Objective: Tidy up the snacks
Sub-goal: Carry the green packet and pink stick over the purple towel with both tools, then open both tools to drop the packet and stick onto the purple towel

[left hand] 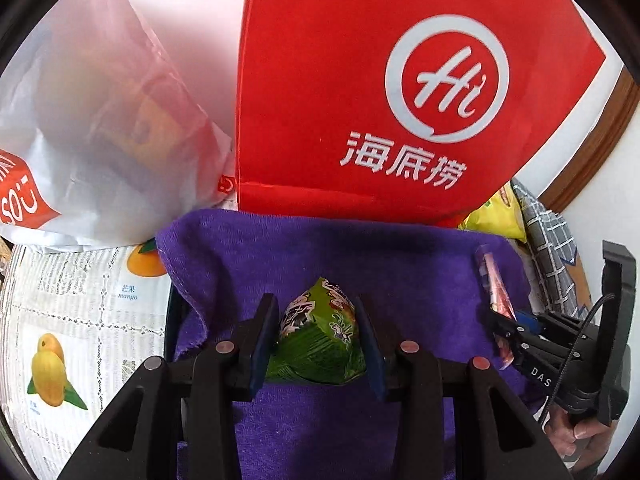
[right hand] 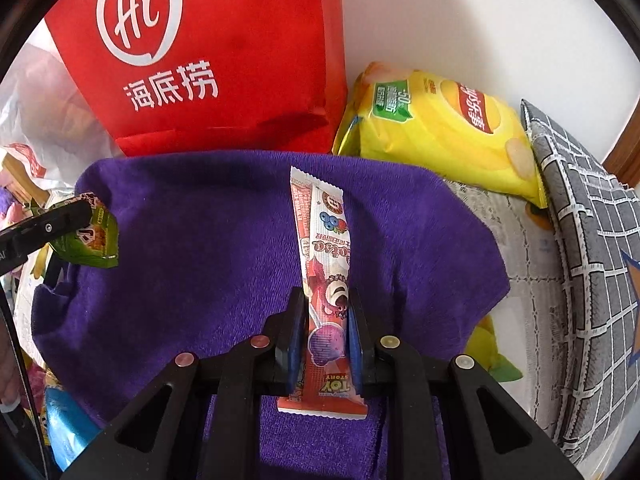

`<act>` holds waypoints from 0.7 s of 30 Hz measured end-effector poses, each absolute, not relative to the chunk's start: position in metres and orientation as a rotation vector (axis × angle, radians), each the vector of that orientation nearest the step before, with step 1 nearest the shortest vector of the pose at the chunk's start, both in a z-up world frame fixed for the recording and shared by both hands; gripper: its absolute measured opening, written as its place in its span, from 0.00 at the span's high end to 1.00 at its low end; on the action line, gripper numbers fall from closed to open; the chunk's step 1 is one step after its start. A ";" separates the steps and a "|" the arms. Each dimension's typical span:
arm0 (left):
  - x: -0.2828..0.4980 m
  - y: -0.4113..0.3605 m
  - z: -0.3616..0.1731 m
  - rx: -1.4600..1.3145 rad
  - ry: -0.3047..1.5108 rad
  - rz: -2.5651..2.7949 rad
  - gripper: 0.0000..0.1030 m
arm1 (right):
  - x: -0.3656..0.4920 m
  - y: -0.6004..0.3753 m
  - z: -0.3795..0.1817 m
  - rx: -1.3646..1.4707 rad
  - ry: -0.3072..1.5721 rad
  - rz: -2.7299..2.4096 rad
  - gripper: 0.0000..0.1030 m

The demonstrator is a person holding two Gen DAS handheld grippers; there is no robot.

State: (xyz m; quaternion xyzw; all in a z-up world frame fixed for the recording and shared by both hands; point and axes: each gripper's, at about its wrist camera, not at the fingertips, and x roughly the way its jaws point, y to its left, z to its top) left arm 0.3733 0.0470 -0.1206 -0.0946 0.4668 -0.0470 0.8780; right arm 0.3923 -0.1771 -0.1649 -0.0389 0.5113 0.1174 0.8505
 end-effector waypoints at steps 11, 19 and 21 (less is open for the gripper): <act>0.374 0.039 -0.119 -0.181 0.991 -0.094 0.62 | 0.381 -0.169 -0.146 -0.125 1.032 0.242 0.50; 0.363 0.028 -0.098 -0.151 0.957 -0.107 0.35 | 0.360 -0.166 -0.105 -0.114 0.937 0.242 0.28; 0.357 0.025 -0.091 -0.131 0.940 -0.100 0.34 | 0.359 -0.168 -0.095 -0.095 0.913 0.230 0.22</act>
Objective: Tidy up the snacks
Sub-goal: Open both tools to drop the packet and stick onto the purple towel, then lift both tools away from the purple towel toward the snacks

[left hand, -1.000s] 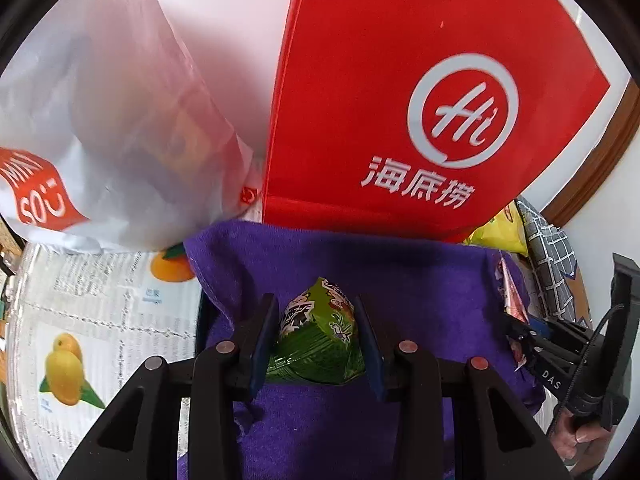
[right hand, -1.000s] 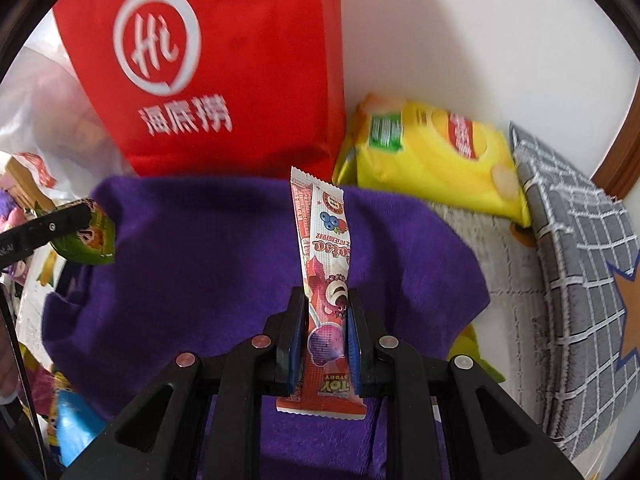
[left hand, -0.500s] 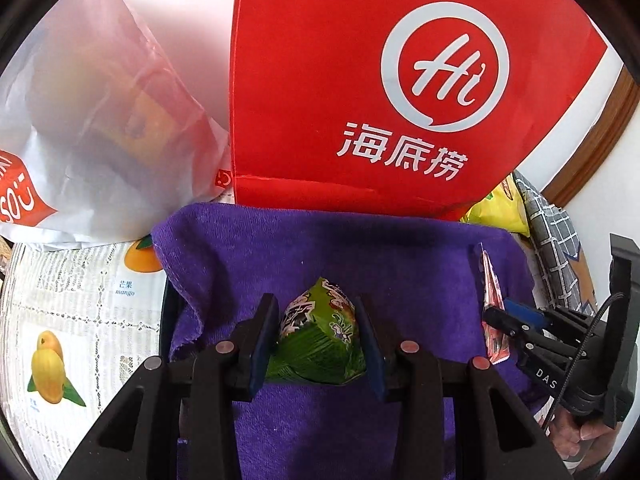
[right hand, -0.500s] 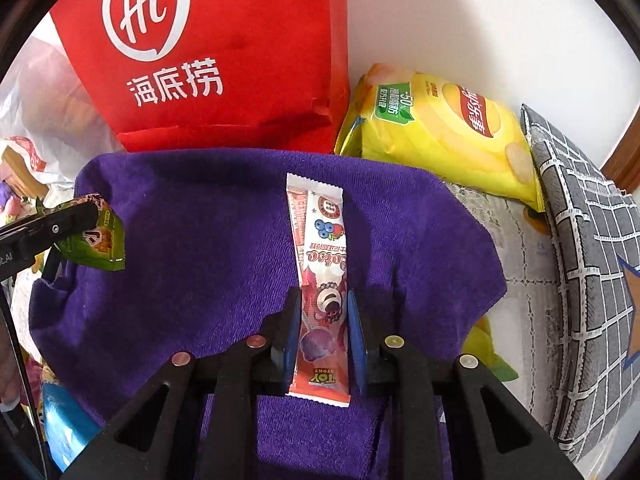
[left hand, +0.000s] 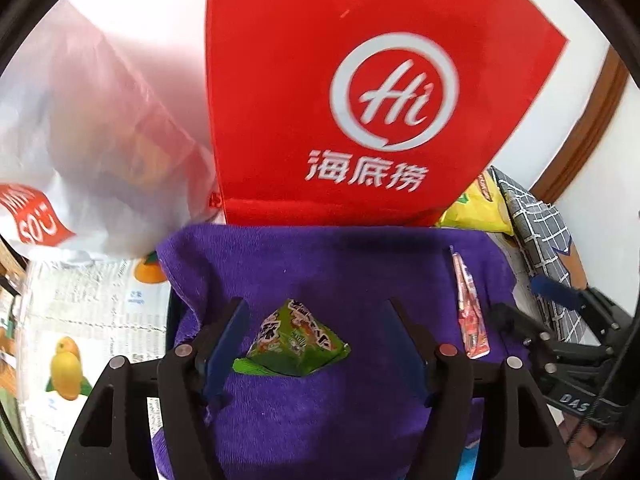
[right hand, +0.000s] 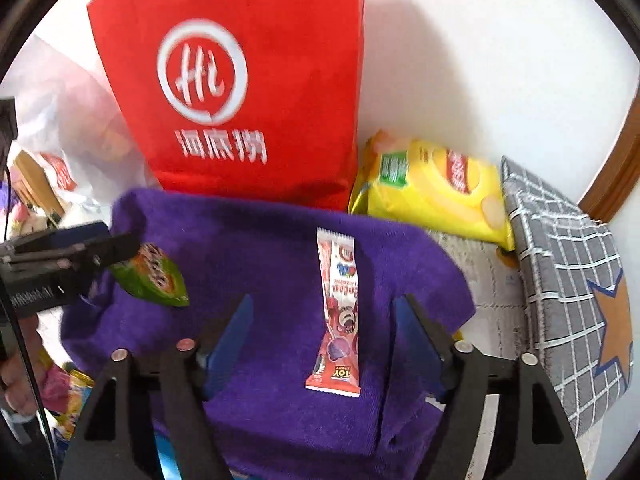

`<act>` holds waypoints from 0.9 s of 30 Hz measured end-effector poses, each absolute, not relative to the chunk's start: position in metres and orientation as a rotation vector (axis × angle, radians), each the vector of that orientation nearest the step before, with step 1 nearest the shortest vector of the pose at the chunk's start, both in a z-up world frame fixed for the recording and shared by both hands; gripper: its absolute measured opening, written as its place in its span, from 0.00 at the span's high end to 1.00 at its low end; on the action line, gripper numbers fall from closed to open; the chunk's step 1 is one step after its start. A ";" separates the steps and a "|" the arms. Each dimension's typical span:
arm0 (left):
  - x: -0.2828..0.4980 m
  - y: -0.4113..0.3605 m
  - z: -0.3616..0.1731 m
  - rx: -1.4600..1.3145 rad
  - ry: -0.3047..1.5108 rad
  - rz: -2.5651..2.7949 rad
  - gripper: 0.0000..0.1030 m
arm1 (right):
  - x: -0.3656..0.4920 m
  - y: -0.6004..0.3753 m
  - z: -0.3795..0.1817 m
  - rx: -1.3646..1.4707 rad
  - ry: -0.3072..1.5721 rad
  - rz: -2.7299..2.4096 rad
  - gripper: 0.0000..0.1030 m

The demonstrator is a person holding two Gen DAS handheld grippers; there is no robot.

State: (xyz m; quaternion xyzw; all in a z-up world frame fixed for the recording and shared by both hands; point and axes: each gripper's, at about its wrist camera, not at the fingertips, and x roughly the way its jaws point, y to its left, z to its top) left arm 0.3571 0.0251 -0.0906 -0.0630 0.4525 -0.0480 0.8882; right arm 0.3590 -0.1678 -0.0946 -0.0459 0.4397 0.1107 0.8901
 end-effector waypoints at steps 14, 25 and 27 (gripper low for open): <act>0.289 0.014 -0.023 -0.064 0.757 -0.081 0.33 | 0.281 -0.214 -0.043 0.019 0.762 0.183 0.19; 0.223 0.019 -0.027 -0.107 0.830 -0.121 0.33 | 0.207 -0.255 -0.063 0.037 0.785 0.112 0.19; 0.213 0.022 -0.031 -0.111 0.831 -0.117 0.33 | 0.195 -0.259 -0.068 0.007 0.780 0.079 0.19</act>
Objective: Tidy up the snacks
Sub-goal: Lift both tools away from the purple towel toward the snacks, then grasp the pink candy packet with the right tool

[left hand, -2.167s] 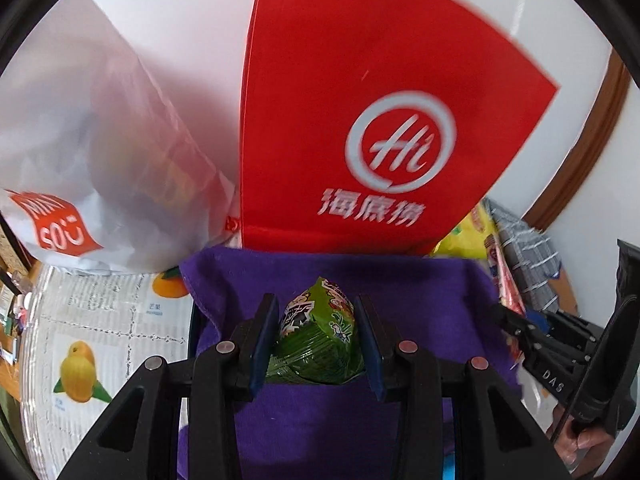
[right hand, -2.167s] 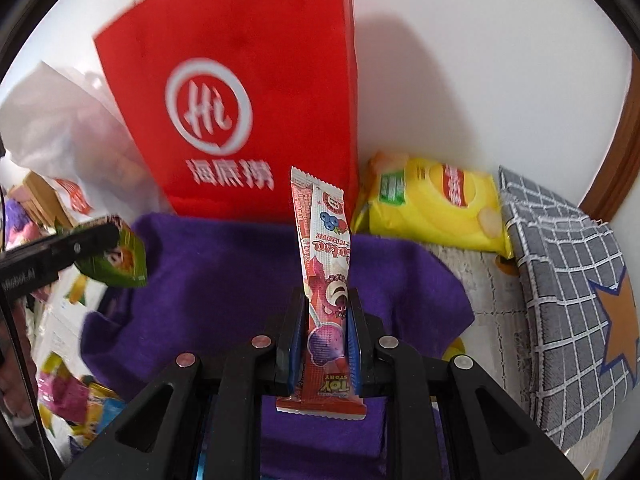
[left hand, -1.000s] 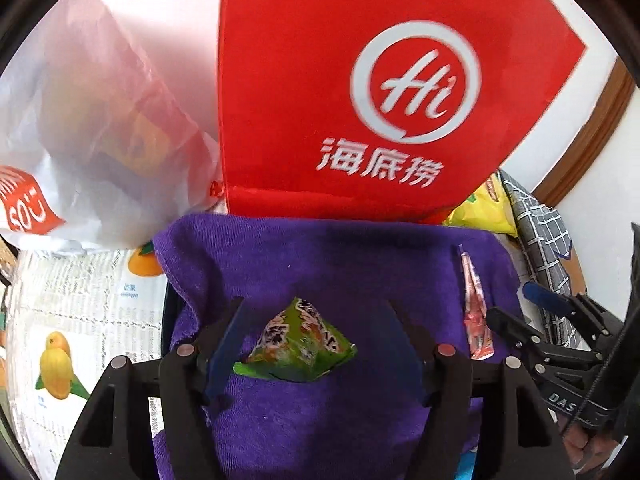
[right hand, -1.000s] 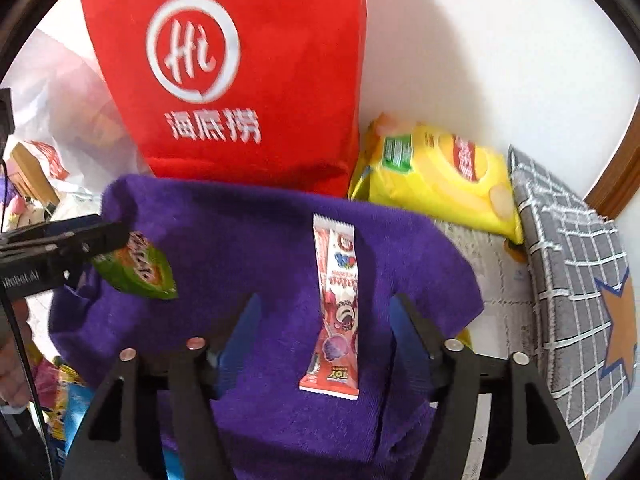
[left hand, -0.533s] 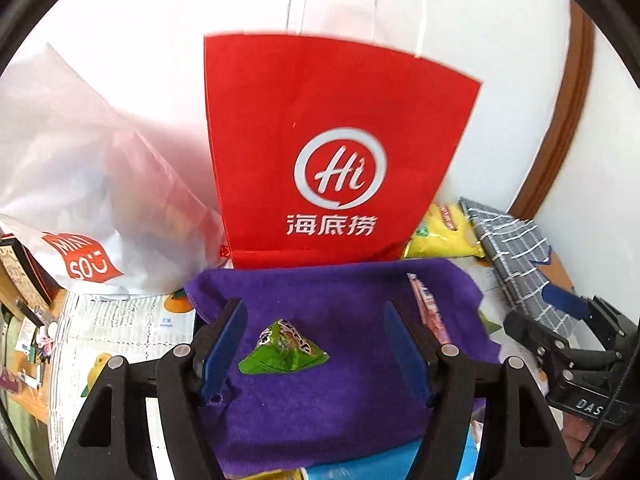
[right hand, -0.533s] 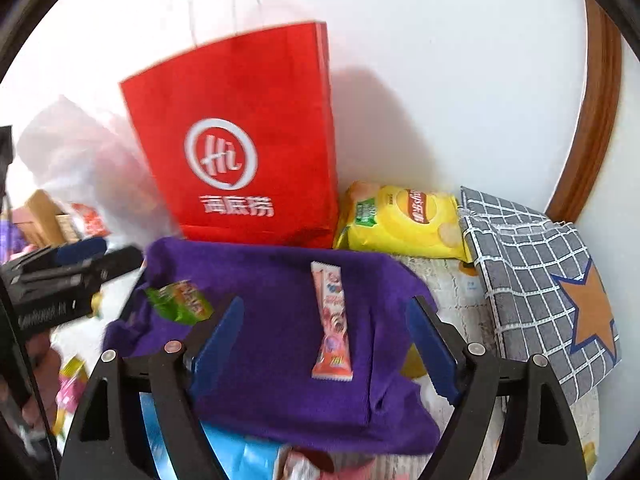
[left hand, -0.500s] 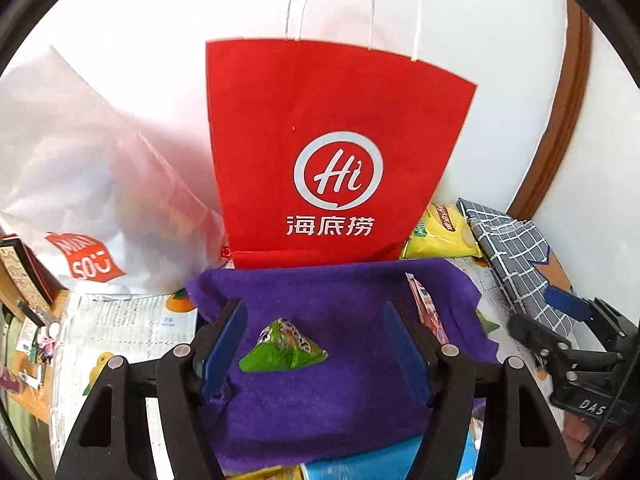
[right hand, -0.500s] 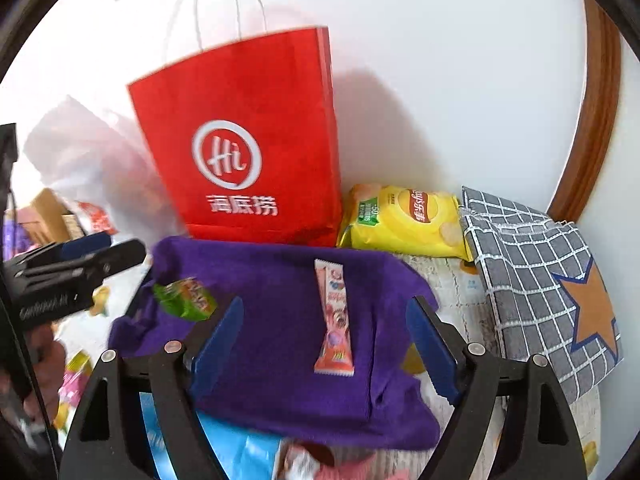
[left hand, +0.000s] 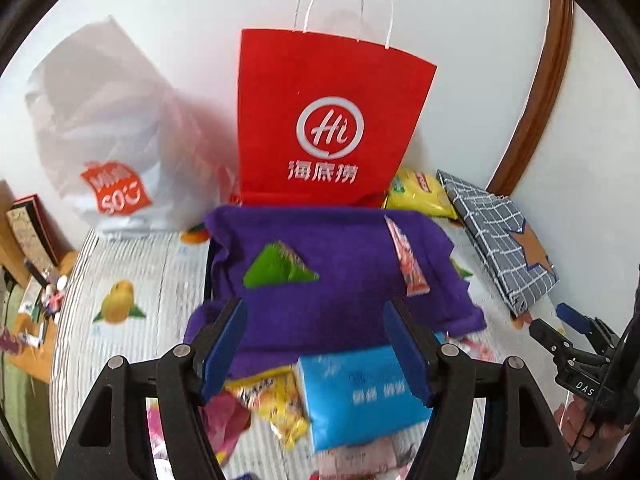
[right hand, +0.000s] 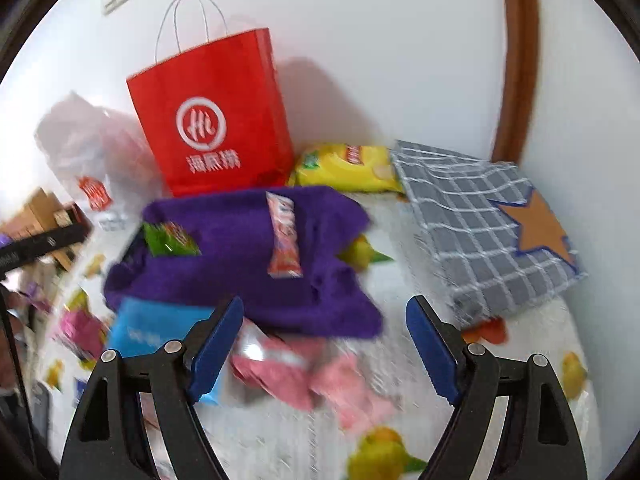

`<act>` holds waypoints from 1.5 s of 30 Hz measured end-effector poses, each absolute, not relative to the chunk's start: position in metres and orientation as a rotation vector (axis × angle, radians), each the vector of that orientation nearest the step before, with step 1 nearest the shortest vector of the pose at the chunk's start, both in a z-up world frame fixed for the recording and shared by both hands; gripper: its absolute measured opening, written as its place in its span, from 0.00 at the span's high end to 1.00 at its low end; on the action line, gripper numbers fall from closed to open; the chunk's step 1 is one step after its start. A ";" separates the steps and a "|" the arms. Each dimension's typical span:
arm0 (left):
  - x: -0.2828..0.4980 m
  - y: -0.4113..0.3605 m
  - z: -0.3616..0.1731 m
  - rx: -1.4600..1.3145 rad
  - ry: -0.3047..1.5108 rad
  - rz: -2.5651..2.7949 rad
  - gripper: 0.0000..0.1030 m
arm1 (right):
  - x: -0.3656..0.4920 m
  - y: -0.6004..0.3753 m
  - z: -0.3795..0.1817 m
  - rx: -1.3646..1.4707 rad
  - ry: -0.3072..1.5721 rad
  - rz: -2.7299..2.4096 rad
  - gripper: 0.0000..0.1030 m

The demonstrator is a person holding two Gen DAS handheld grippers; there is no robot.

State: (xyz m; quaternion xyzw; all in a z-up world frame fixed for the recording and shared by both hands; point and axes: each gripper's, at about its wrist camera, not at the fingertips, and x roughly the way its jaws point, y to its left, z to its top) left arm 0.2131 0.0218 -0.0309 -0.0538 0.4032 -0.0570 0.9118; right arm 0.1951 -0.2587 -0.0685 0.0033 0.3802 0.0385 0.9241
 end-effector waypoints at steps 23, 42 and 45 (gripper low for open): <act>0.144 0.056 -0.069 -0.096 0.866 -0.009 0.33 | 0.181 -0.262 -0.157 -0.103 0.897 0.144 0.57; 0.140 0.102 -0.084 -0.178 0.897 0.086 0.33 | 0.193 -0.264 -0.167 -0.096 0.927 0.153 0.73; 0.138 0.110 -0.087 -0.191 0.898 0.093 0.33 | 0.185 -0.267 -0.158 -0.062 0.913 0.156 0.76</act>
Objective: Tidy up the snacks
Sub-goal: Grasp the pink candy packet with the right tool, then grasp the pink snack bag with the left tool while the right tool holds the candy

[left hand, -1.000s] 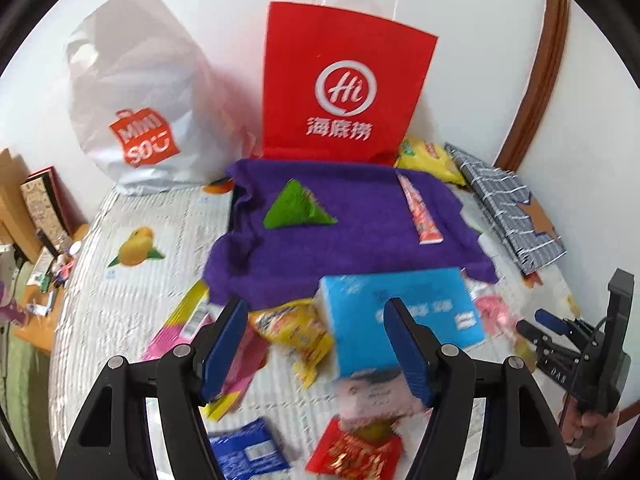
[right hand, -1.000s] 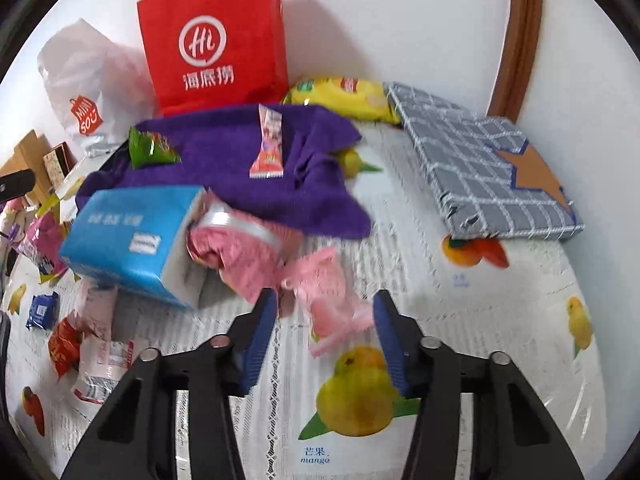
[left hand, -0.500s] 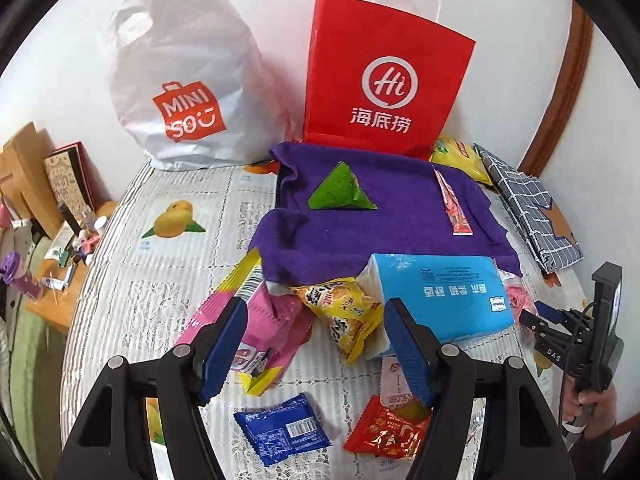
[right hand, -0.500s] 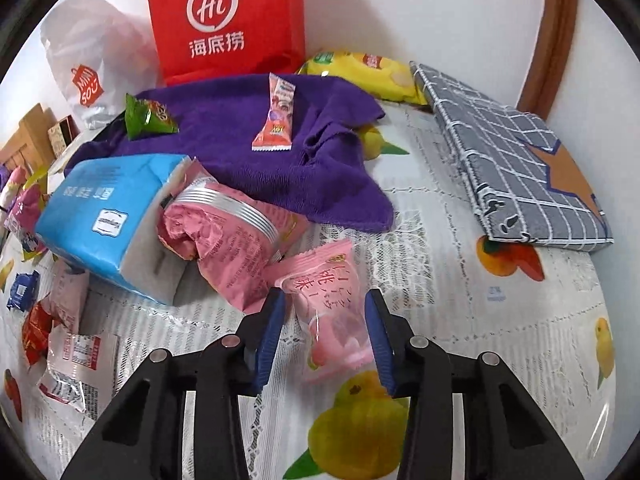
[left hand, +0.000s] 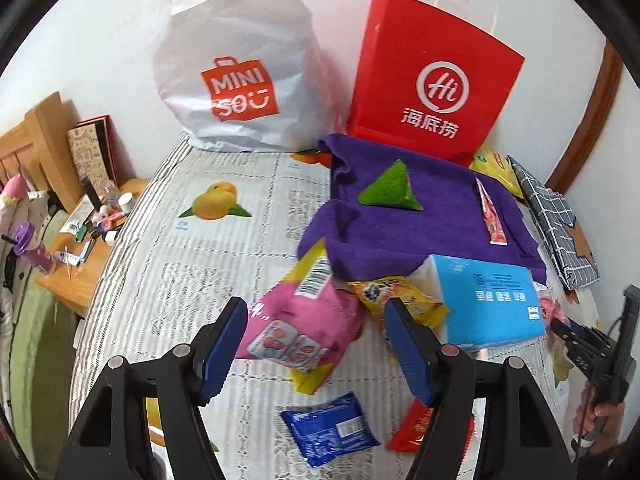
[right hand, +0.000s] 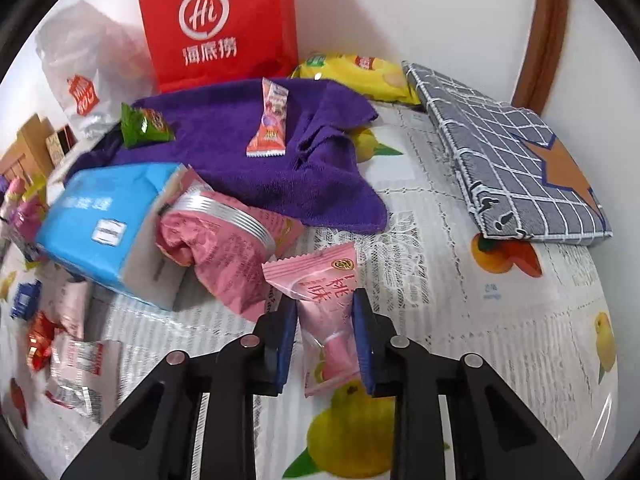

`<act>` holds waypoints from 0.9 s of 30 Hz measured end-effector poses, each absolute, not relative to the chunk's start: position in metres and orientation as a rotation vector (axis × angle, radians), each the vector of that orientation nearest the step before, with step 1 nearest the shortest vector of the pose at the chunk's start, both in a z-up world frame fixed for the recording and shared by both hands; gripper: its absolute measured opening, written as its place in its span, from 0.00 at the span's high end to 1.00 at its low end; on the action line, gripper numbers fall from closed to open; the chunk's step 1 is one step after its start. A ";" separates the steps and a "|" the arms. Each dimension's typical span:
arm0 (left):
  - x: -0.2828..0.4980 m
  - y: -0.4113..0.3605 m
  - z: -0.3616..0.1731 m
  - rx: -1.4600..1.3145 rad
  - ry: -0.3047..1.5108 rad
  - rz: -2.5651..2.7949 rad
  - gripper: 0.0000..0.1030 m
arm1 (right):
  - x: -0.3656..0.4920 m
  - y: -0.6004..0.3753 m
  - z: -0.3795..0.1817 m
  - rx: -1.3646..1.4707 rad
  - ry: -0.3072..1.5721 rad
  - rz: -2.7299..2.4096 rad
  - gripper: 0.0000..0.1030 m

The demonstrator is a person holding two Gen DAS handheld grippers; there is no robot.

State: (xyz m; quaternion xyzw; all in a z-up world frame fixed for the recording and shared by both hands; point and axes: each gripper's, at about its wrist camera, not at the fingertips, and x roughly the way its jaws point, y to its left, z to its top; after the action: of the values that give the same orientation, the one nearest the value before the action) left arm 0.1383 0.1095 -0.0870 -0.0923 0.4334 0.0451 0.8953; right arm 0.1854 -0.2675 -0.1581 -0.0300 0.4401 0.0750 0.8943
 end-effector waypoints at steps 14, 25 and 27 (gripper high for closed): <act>0.152 0.120 -0.116 -0.235 0.950 0.090 0.33 | 0.153 -0.255 -0.132 -0.050 0.853 0.177 0.76; 0.179 0.116 -0.148 -0.237 1.010 0.118 0.27 | 0.146 -0.246 -0.131 -0.067 0.860 0.179 0.76; 0.181 0.115 -0.153 -0.236 1.017 0.111 0.27 | 0.147 -0.245 -0.132 -0.066 0.865 0.182 0.76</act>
State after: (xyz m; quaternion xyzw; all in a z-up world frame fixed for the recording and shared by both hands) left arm 0.1812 0.1147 -0.1531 -0.1127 0.4855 0.0529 0.8653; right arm 0.1466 -0.2454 -0.1317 -0.0321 0.4183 0.0879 0.9035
